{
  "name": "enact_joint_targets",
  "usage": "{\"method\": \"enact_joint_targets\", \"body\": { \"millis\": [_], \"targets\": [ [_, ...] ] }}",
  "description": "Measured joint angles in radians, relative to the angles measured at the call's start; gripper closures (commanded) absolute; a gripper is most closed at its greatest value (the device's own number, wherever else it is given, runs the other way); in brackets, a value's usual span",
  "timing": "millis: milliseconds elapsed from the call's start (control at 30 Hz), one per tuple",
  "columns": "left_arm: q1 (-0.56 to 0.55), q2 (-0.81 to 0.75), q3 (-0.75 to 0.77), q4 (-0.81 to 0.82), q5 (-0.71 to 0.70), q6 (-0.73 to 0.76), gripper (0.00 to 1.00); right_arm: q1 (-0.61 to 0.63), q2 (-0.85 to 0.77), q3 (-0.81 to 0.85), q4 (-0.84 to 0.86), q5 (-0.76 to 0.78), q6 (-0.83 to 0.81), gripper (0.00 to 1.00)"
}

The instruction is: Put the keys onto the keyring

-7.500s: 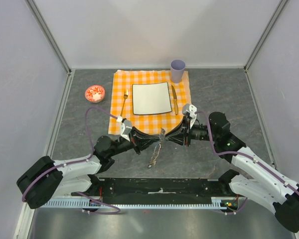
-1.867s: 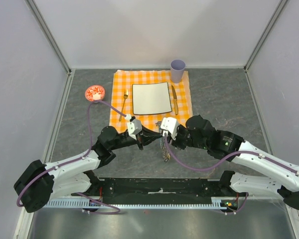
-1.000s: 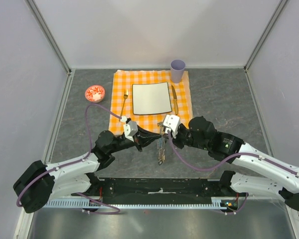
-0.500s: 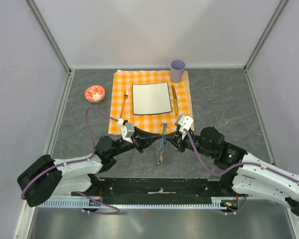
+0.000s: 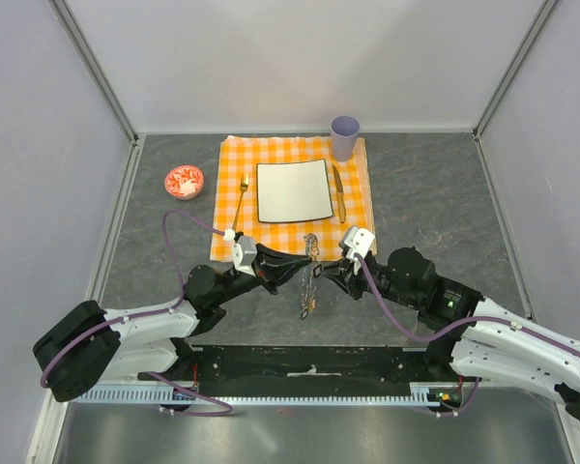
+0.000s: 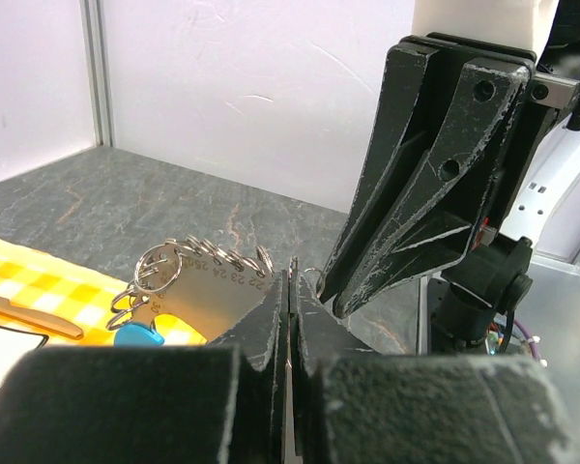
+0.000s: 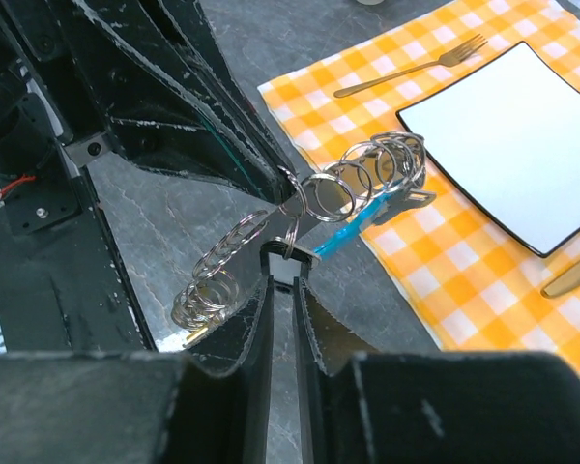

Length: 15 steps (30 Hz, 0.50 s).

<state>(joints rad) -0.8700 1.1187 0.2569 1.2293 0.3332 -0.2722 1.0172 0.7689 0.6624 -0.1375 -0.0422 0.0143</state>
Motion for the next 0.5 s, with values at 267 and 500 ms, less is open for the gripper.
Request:
{"method": "enact_joint_targets", "body": {
  "millis": [267, 500],
  "targets": [
    [0.000, 0.000, 0.000, -0.001, 0.010, 0.000, 0.98, 0.000, -0.005, 0.023, -0.016, 0.019, -0.045, 0.69],
    [0.000, 0.000, 0.000, -0.001, 0.011, 0.000, 0.98, 0.000, 0.037, 0.079, -0.003, -0.013, -0.056, 0.72]
  ]
}}
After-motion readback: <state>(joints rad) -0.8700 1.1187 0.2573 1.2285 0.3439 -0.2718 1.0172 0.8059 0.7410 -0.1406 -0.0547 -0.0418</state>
